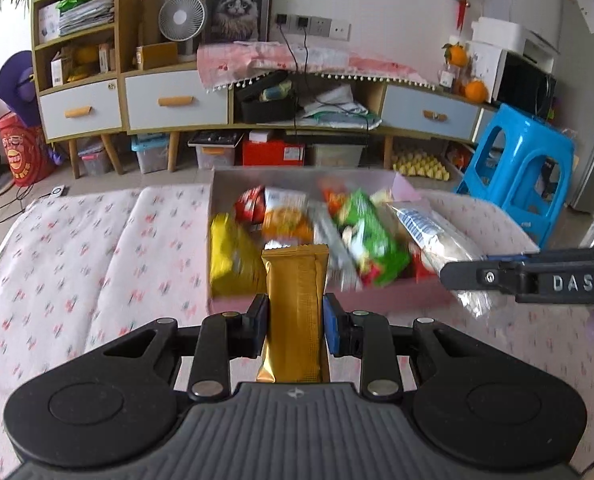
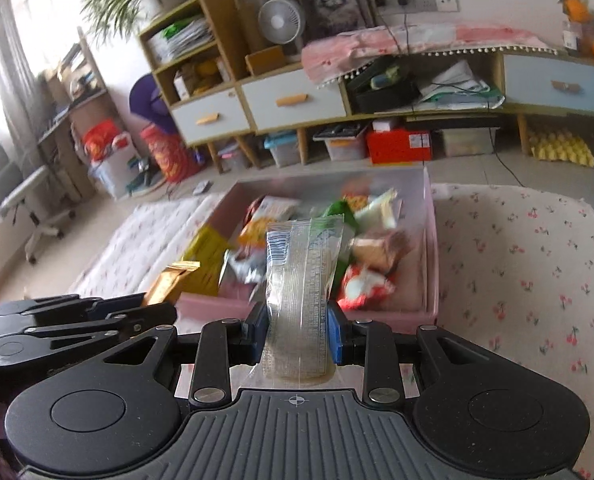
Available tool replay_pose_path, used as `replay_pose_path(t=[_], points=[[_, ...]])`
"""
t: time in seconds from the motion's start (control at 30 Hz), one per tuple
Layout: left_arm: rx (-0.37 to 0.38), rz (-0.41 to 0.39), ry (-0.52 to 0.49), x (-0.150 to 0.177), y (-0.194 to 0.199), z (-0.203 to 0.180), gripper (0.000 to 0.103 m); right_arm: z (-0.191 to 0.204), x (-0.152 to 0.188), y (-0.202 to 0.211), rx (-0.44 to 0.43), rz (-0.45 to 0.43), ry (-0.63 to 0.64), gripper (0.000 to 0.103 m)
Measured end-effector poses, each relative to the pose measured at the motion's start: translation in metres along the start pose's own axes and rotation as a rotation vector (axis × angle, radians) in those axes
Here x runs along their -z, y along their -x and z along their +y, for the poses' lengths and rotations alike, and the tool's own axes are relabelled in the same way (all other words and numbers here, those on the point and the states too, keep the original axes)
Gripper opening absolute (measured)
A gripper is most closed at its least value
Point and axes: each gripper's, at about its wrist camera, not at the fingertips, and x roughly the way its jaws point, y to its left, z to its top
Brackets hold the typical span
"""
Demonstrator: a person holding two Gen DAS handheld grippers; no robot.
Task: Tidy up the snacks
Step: 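Carry the gold bar and bread packet over the pink box, then lower both items into the pink box and open both tools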
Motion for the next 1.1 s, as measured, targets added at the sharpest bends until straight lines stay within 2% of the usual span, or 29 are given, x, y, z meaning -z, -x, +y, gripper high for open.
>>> replay_pose_path(t=[0.17,0.4,0.63,0.8,0.9,0.97,1.0,1.1], points=[[-0.001,0.004,0.035,-0.019,-0.027,0.001,0.026,-0.012,-0.02,-0.018,0.006,-0.013,-0.027,0.029],[-0.052,-0.008,0.06,-0.035,-0.047,0.009,0.026,-0.012,-0.042,-0.054,-0.049,0.0,-0.104,0.029],[-0.091,0.004,0.077,-0.035,-0.063,0.018,0.026,-0.011,-0.052,-0.082,-0.036,0.007,-0.137,0.029],[-0.092,0.006,0.069,-0.037,-0.066,0.02,0.027,-0.009,-0.052,-0.092,-0.029,0.013,-0.13,0.03],[-0.088,-0.007,0.053,-0.038,-0.065,0.019,0.031,-0.009,-0.052,-0.09,-0.028,-0.015,-0.135,0.034],[-0.097,-0.022,0.05,-0.039,-0.063,0.018,0.036,-0.011,-0.053,-0.09,-0.03,-0.012,-0.146,0.05],[-0.094,-0.022,0.05,-0.04,-0.063,0.019,0.039,-0.012,-0.052,-0.088,-0.026,-0.012,-0.152,0.053],[-0.088,-0.022,0.051,-0.039,-0.06,0.019,0.042,-0.013,-0.053,-0.083,-0.011,-0.016,-0.147,0.054]])
